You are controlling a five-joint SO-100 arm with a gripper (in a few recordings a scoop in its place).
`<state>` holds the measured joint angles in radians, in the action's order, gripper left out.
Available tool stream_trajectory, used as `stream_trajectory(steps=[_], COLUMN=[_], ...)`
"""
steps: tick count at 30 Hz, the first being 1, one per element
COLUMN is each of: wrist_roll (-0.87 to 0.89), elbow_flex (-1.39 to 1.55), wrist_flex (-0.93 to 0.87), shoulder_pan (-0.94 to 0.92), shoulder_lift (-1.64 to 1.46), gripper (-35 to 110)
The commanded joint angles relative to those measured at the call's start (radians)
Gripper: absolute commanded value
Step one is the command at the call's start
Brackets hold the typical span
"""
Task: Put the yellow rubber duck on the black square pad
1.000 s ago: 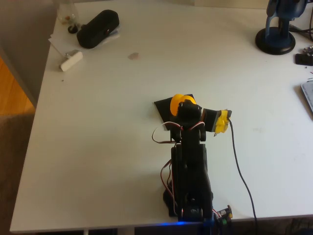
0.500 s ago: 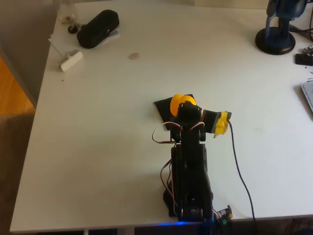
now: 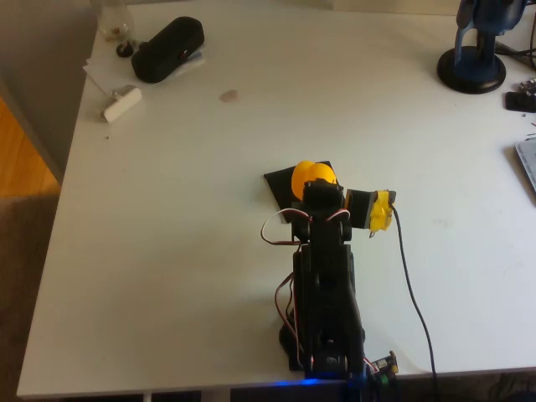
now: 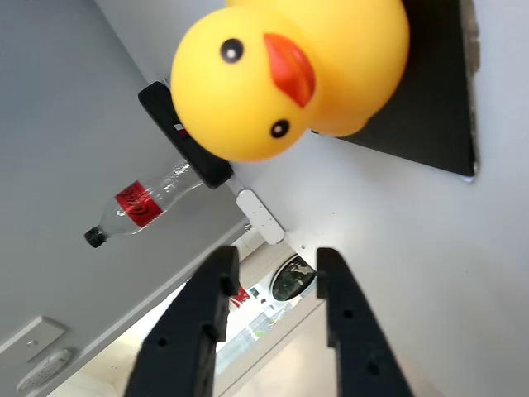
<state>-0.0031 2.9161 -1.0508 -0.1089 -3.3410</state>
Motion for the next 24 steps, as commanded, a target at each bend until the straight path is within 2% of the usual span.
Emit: stream_trajectory(steps=[1, 24], wrist_roll=[-0.021, -0.018], elbow_flex=[0.011, 0.017], wrist_flex=[0.003, 0.005], shoulder_pan=[-0.015, -0.026], shoulder_lift=[-0.011, -0.011], gripper=[10, 11])
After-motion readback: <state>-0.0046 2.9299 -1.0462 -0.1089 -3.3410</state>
